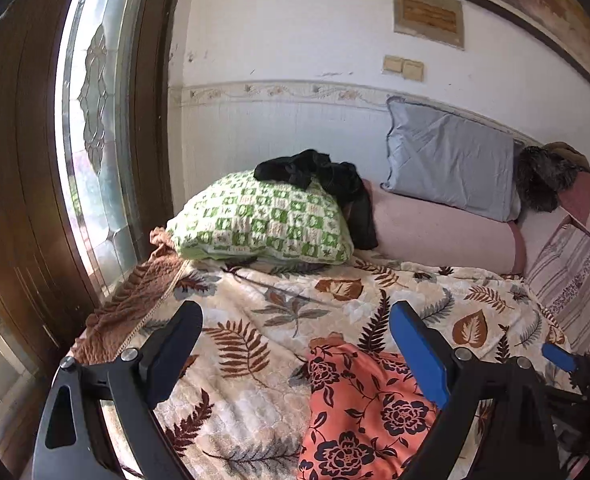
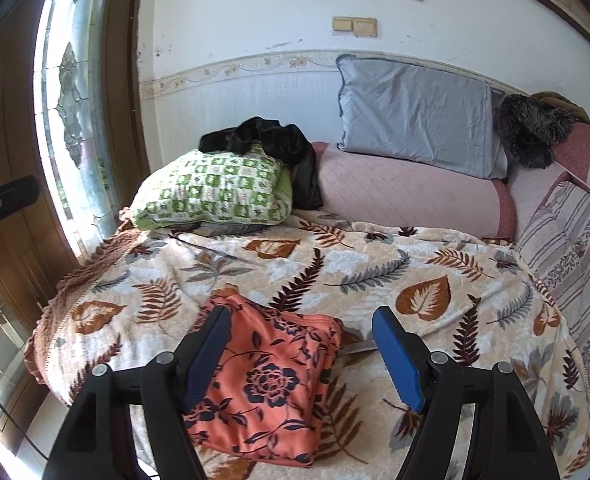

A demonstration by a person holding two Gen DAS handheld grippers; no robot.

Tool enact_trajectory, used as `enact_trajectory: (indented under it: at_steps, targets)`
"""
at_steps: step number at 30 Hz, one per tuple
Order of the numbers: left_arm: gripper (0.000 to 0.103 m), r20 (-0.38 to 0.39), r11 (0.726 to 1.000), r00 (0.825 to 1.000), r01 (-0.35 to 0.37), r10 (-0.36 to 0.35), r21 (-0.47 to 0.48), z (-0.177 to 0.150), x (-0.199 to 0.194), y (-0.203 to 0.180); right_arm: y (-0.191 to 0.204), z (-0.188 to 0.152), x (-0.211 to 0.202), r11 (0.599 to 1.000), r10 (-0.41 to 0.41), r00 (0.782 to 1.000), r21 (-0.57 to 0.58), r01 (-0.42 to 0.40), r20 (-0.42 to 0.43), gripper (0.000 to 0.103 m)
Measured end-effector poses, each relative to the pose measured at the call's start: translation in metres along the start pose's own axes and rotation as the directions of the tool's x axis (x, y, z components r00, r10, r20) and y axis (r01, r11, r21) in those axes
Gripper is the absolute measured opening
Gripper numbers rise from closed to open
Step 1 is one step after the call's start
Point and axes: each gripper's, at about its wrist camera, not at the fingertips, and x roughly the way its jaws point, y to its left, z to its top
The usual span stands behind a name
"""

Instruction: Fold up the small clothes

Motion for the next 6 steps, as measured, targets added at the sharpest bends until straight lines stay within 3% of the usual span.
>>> enact_trajectory:
  at_steps: [3, 6]
  targets:
    - [0.095, -0.009, 0.985, 0.985, -0.175, 0.175, -0.012, -0.009, 0.041, 0.02, -0.059, -0.004, 0.041, 0.991, -0.09, 0.995, 0.095, 0.093, -0.033, 0.076]
    - [0.095, -0.025, 0.977, 0.978, -0.209, 0.208, -0.042, -0.013, 0.058, 0.033, -0.121, -0.014, 0.077, 0.961, -0.16, 0.981, 0.21, 0.18, -0.109, 0.076]
